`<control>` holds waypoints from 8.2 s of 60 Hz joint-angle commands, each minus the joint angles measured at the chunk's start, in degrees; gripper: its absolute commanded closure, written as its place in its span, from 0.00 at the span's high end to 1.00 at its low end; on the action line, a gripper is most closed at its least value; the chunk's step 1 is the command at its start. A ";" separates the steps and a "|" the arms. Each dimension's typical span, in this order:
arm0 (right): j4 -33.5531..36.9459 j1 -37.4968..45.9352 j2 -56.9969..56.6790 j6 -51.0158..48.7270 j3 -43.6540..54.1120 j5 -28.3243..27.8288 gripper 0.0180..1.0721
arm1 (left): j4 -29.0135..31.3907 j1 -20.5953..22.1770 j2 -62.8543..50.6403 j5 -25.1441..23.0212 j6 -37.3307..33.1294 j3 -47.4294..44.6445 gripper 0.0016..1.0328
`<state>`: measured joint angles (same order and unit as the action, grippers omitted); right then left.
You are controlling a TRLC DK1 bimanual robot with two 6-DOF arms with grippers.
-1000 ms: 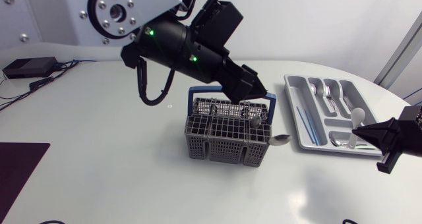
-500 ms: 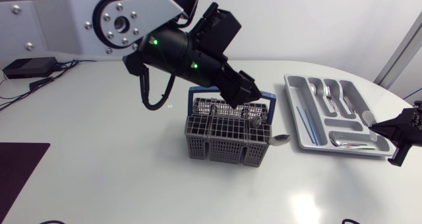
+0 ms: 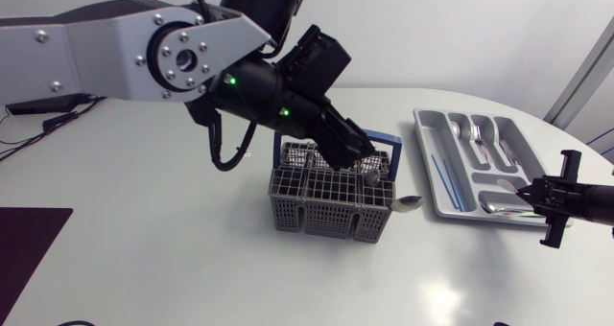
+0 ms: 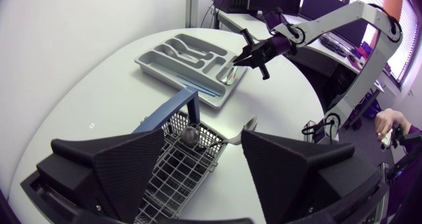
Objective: Unload the cutlery basket into the drawer organizer.
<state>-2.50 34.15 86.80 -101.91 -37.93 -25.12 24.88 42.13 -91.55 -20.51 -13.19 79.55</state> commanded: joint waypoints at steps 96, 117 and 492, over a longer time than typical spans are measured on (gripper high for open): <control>5.23 -5.06 -15.53 18.41 9.63 -4.85 0.87 | 7.55 14.03 -12.60 9.09 -23.46 10.19 0.80; 7.69 -6.29 -17.46 23.95 10.34 -7.75 0.88 | 8.60 14.03 -15.85 7.15 -21.79 13.26 0.74; 17.97 -23.96 10.49 84.15 -34.40 18.62 0.05 | 4.30 0.76 2.51 6.98 7.65 1.66 0.95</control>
<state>16.08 9.89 93.86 -21.50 -69.21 -8.99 29.61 43.18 -90.72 -13.98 -5.61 83.22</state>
